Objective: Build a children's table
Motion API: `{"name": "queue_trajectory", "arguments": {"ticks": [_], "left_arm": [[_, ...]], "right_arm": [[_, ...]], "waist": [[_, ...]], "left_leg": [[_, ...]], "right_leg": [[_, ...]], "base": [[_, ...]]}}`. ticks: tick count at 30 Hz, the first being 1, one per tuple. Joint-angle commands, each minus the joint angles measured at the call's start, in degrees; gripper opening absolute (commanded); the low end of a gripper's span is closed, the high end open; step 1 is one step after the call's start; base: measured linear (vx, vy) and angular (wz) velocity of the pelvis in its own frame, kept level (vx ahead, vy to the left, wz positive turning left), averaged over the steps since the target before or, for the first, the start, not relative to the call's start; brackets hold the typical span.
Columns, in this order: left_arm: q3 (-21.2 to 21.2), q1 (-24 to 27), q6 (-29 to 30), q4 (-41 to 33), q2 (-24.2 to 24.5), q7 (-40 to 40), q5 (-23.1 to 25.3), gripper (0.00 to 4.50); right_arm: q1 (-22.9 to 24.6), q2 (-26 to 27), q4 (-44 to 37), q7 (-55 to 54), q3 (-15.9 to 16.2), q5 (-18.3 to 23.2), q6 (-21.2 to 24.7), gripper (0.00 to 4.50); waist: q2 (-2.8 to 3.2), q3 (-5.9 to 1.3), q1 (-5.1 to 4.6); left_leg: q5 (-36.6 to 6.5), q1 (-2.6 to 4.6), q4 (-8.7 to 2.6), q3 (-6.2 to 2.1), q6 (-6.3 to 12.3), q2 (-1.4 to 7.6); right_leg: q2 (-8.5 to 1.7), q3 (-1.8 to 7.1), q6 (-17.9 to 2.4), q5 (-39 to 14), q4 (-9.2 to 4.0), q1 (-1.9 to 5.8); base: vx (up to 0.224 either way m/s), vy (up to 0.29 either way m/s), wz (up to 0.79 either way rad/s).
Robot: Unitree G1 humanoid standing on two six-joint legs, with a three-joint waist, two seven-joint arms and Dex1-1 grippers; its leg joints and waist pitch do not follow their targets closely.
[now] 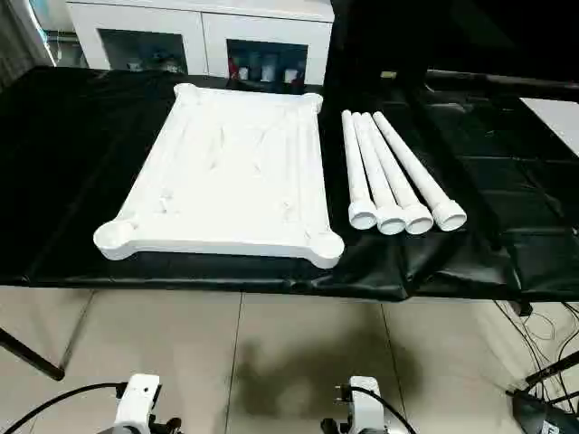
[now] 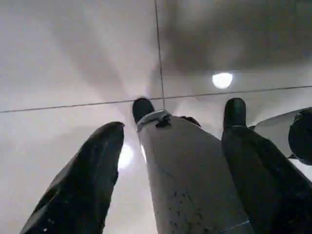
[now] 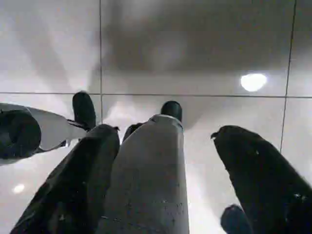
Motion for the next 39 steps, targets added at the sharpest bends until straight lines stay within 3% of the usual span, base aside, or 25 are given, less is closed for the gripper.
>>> {"name": "queue_trajectory", "arguments": {"ticks": [1,10,11,12,13,14,15,16,18,19,22,26,29,31,32,33,34,36,37,39], "left_arm": [[-0.7,1.3,1.1,1.8,-0.5,0.0,0.4,3.61],[-0.7,1.3,1.1,1.8,-0.5,0.0,0.4,3.61],[-1.1,-0.4,2.0,4.5,-0.9,0.8,1.1,3.61],[-2.5,-7.3,5.4,15.1,-2.6,3.9,4.0,3.61],[-2.2,-7.2,3.8,15.5,-1.9,4.8,4.2,3.61],[-1.7,-7.2,1.5,16.3,-0.9,6.0,4.3,3.61],[-1.4,-7.1,0.3,16.6,-0.5,6.5,4.3,3.61],[-1.2,-7.0,-0.3,16.8,-0.2,6.8,4.3,3.61],[-1.0,-6.9,-0.4,16.8,-0.3,6.8,4.2,3.61],[-1.0,-6.8,-0.9,16.8,-0.2,7.0,4.2,3.79],[0.8,-6.7,-2.5,17.2,-0.3,7.8,2.9,3.96],[2.5,-7.4,-5.3,18.0,0.1,7.7,1.9,4.38],[2.6,-8.4,-8.8,17.6,1.5,6.8,1.9,4.48],[2.6,-8.6,-9.7,17.2,1.8,6.1,1.7,4.48],[2.9,-8.5,-12.0,15.5,2.5,4.3,0.8,4.48],[2.9,-8.5,-12.0,15.5,2.5,4.3,0.8,4.48],[3.2,-7.6,-14.7,13.1,3.1,2.8,0.0,4.48],[2.9,-6.1,-17.2,9.8,3.8,1.1,0.1,4.48],[3.0,-5.1,-18.3,7.8,3.9,0.4,0.0,4.48],[3.1,-2.6,-20.1,2.7,4.1,-0.7,-0.4,4.48]], "right_arm": [[-0.4,-0.3,-0.5,0.1,-0.2,-0.2,-0.1,3.59],[-0.4,-0.3,-0.5,0.1,-0.2,-0.2,-0.1,3.59],[-1.5,-0.3,1.5,-1.2,-0.3,-0.7,1.3,3.59],[-6.0,-0.2,9.5,-6.6,-0.8,-2.4,7.3,3.59],[-5.5,-0.4,9.3,-6.1,0.1,-3.2,6.4,3.59],[-4.7,-0.9,9.1,-5.3,1.3,-4.4,5.0,3.59],[-4.3,-1.1,9.0,-5.0,1.9,-5.0,4.3,3.59],[-4.1,-1.2,9.0,-4.9,2.3,-5.3,3.9,3.59],[-4.0,-1.2,8.9,-4.6,2.3,-5.3,3.7,3.59],[-3.9,-1.2,8.9,-4.4,2.3,-5.3,3.5,3.76],[-3.7,-1.3,8.9,-4.2,1.2,-4.6,1.7,3.91],[-4.5,-1.7,8.9,-4.3,1.0,-5.2,-2.1,4.32],[-5.0,-2.7,7.4,-3.0,1.4,-5.9,-7.3,4.42],[-5.0,-3.0,6.9,-2.4,1.4,-5.8,-8.3,4.42],[-7.4,-2.8,6.4,-2.0,1.4,-5.7,-9.3,4.42],[-7.4,-2.8,6.4,-2.0,1.4,-5.7,-9.3,4.42],[-8.3,-3.1,4.7,-1.7,2.3,-6.4,-10.1,4.42],[-7.9,-3.5,2.2,0.2,2.6,-6.3,-11.4,4.42],[-7.3,-3.8,0.9,0.9,2.8,-6.5,-12.2,4.42],[-5.4,-4.6,-3.0,2.6,3.2,-6.5,-14.3,4.42]], "waist": [[0.22,-1.4,0.28],[0.19,-1.44,0.26],[0.25,-1.45,0.28],[8.67,-1.42,0.75],[3.49,-1.49,-1.42],[2.42,-1.24,-0.88],[2.26,-1.55,-1.03],[2.34,-1.38,-1.03],[2.77,-1.55,-0.54],[2.81,-1.5,-0.45],[3.18,-1.79,-0.34],[3.0,-1.99,-0.59],[2.31,-1.79,-0.65],[2.28,-1.64,-0.54],[2.01,-1.44,-0.56],[2.09,-1.39,-0.54],[1.45,-0.93,-0.7],[1.68,-0.79,-0.47],[1.71,-0.84,-0.49],[1.32,-0.96,-0.52]], "left_leg": [[-13.1,0.42,-5.2,-2.24,3.11,5.9],[-12.7,0.4,-5.17,-2.23,3.35,5.88],[-12.6,0.45,-5.17,-2.23,3.38,5.92],[-14.8,0.99,-4.86,-3.16,1.09,5.67],[-15.7,1.38,-5.31,-2.83,-0.67,5.85],[-15.9,0.21,-5.38,-2.61,-0.28,5.28],[-15.2,0.04,-5.14,-2.46,0.42,5.01],[-13.5,-0.38,-4.85,-2.48,2.45,4.88],[-13.2,0.44,-4.43,-2.2,3.93,5.05],[-12.5,0.3,-4.5,-2.15,4.24,5.17],[-11.0,0.3,-4.81,-2.2,4.49,5.63],[-9.1,0.25,-4.45,-1.99,6.12,5.46],[-9.0,0.02,-4.4,-1.84,7.11,5.45],[-9.4,-0.02,-4.38,-1.82,7.43,5.44],[-9.5,0.0,-4.43,-1.79,7.52,5.49],[-9.9,0.07,-4.41,-1.76,7.42,5.46],[-11.2,0.06,-4.72,-1.68,6.96,5.58],[-12.9,0.39,-4.8,-1.66,5.85,5.81],[-12.8,0.52,-4.82,-1.64,5.61,5.96],[-9.2,0.26,-4.6,-1.32,6.4,5.93]], "right_leg": [[-7.5,4.63,-13.4,-5.6,-4.91,0.94],[-7.44,4.57,-13.5,-5.2,-4.82,0.98],[-7.45,4.59,-13.6,-4.9,-4.81,0.95],[-7.78,4.67,-13.7,-4.2,-4.08,0.42],[-5.8,4.21,-14.3,-0.1,-4.4,0.42],[-6.67,4.2,-14.2,-1.3,-4.47,1.51],[-7.09,4.28,-13.8,-2.4,-4.5,1.7],[-7.84,4.43,-13.3,-5.8,-5.06,1.73],[-7.84,4.87,-12.6,-10.8,-5.85,0.95],[-7.63,4.88,-12.7,-11.4,-5.81,0.97],[-6.99,4.61,-13.4,-6.1,-5.1,0.9],[-7.04,4.53,-15.4,1.6,-4.35,1.0],[-7.06,4.54,-15.2,2.3,-4.25,0.9],[-7.09,4.64,-15.0,1.4,-4.25,0.81],[-7.05,4.72,-15.0,0.7,-4.26,0.65],[-7.06,4.75,-15.1,-0.1,-4.31,0.53],[-6.95,4.78,-15.0,-2.5,-4.6,0.32],[-7.05,5.04,-14.4,-5.6,-4.78,0.08],[-6.99,5.09,-14.5,-5.0,-4.65,0.07],[-6.65,5.02,-14.8,1.9,-3.72,0.49]], "base": [[0.0,0.0,0.0],[0.0,0.0,0.0],[0.0,0.0,0.0],[0.0,0.0,0.0],[0.0,0.0,0.0],[0.0,0.0,0.0],[0.0,0.0,0.0],[0.0,0.0,0.0],[0.0,0.0,0.0],[0.0,0.0,0.0],[0.0,0.0,0.0],[0.0,0.0,0.0],[0.0,0.0,0.0],[0.0,0.0,0.0],[0.0,0.0,0.0],[0.0,0.0,0.0],[0.0,0.0,0.0],[0.0,0.0,0.0],[0.0,0.0,0.0],[0.0,0.0,0.0]]}}
